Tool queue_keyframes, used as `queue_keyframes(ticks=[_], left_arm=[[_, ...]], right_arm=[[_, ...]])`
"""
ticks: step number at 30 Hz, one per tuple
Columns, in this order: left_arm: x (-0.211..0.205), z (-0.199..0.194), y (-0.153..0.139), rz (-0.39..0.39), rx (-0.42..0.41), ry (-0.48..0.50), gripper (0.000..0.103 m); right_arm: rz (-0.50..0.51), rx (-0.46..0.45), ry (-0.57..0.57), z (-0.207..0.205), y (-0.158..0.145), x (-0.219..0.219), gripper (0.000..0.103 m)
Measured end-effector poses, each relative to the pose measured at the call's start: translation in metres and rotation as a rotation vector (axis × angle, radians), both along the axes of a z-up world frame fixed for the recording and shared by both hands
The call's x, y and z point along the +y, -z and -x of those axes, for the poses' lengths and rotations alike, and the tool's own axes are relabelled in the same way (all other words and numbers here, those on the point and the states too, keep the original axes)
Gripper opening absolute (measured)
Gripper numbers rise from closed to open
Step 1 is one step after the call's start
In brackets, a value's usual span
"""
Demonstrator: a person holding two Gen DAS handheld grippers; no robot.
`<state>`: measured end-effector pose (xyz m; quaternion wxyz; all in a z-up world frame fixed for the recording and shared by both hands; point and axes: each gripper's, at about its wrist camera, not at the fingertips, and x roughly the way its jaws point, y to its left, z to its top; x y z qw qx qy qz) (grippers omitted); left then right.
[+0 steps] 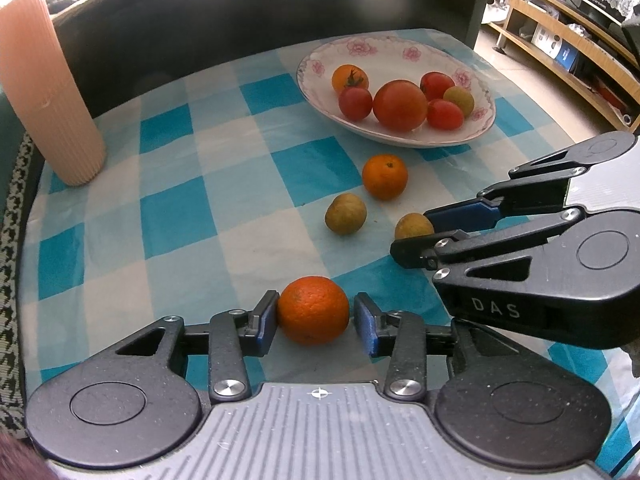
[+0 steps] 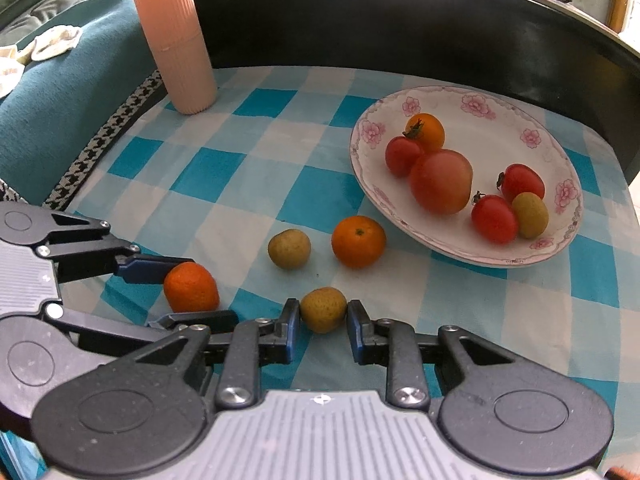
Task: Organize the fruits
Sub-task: 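Grasp a mandarin with the left tool while the right tool grasps a small brown fruit, then carry the mandarin and the brown fruit over the plate with both tools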
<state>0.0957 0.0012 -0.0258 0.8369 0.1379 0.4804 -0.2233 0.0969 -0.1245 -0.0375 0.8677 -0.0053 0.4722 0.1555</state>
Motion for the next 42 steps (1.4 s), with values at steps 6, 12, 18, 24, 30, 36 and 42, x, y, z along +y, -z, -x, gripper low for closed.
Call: queue_keyframes(ticks=[6,12,18,24,30,36,42], left_arm=[[0.002,-0.002,0.001,-0.018,-0.004,-0.019,0.063],[0.003,-0.004,0.001,-0.019,-0.003,-0.018,0.063],[0.002,-0.005,0.0,-0.02,-0.003,-0.012,0.056],[-0.001,-0.003,0.0,-0.019,-0.009,-0.009,0.045],[-0.006,-0.003,-0.002,-0.016,-0.001,-0.006,0.043],[-0.018,0.001,-0.012,0.002,-0.012,0.018,0.043],[-0.031,0.0,-0.027,0.023,-0.038,0.03,0.043]], right_arm=[[-0.006,0.002,-0.003,-0.001,0.0,-0.001,0.041],[-0.013,0.006,-0.008,-0.001,0.0,-0.002,0.041],[-0.025,0.01,-0.003,-0.002,0.0,-0.004,0.041],[-0.022,0.014,-0.001,0.0,-0.002,-0.005,0.04],[-0.036,0.005,0.009,0.002,-0.007,-0.014,0.04],[-0.063,-0.016,0.032,0.006,-0.017,-0.026,0.04],[-0.078,-0.043,0.081,0.007,-0.026,-0.043,0.04]])
